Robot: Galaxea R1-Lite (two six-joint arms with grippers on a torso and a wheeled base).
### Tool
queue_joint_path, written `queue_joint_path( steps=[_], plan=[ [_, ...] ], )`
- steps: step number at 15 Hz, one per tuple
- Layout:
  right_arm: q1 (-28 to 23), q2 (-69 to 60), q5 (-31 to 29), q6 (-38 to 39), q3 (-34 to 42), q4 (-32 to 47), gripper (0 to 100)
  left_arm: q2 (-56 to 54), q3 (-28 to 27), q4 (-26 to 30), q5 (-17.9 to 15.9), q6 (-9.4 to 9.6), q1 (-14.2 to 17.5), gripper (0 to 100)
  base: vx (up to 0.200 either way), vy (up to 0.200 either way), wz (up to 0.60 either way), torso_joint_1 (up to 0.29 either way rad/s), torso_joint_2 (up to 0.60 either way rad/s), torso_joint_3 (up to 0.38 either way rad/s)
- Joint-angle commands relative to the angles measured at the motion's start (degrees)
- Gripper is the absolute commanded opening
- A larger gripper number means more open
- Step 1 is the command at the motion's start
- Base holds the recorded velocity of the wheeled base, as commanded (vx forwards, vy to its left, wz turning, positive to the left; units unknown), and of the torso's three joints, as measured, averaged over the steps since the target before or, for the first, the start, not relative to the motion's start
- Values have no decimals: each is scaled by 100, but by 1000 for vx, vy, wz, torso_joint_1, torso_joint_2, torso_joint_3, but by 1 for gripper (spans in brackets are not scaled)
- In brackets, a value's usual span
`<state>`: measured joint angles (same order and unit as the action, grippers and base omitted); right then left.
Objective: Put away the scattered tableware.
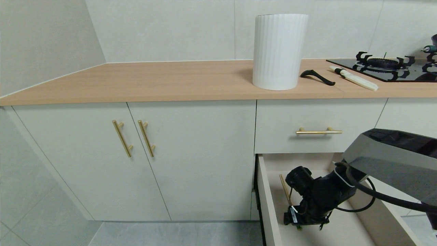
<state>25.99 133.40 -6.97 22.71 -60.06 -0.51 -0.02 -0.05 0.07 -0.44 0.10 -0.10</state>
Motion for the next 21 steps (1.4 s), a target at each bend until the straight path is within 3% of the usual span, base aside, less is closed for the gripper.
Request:
queue_joint_path(
  steps=[1, 4, 7, 9, 14, 21],
  plan=[
    [-6, -956, 29, 137, 206, 34, 100, 2, -4, 1, 0, -1, 1, 100, 0, 0, 0, 0, 0, 0],
    [-41, -2512, 126, 76, 513, 113, 100, 2, -4, 1, 0, -1, 1, 100, 0, 0, 0, 0, 0, 0],
    [-77, -3989, 214, -144, 434, 886, 100, 2, -4, 1, 0, -1, 1, 100, 0, 0, 0, 0, 0, 0],
    [-314, -4577, 293, -338, 434, 913, 100, 2, -4, 1, 0, -1, 1, 100, 0, 0, 0, 0, 0, 0],
    [-947, -4894, 442, -452, 214, 877, 100, 2, -4, 1, 0, -1, 1, 100, 0, 0, 0, 0, 0, 0],
    [-947, -4841, 451, -531, 258, 869, 100, 2, -4, 1, 0, -1, 1, 100, 0, 0, 0, 0, 0, 0]
  ],
)
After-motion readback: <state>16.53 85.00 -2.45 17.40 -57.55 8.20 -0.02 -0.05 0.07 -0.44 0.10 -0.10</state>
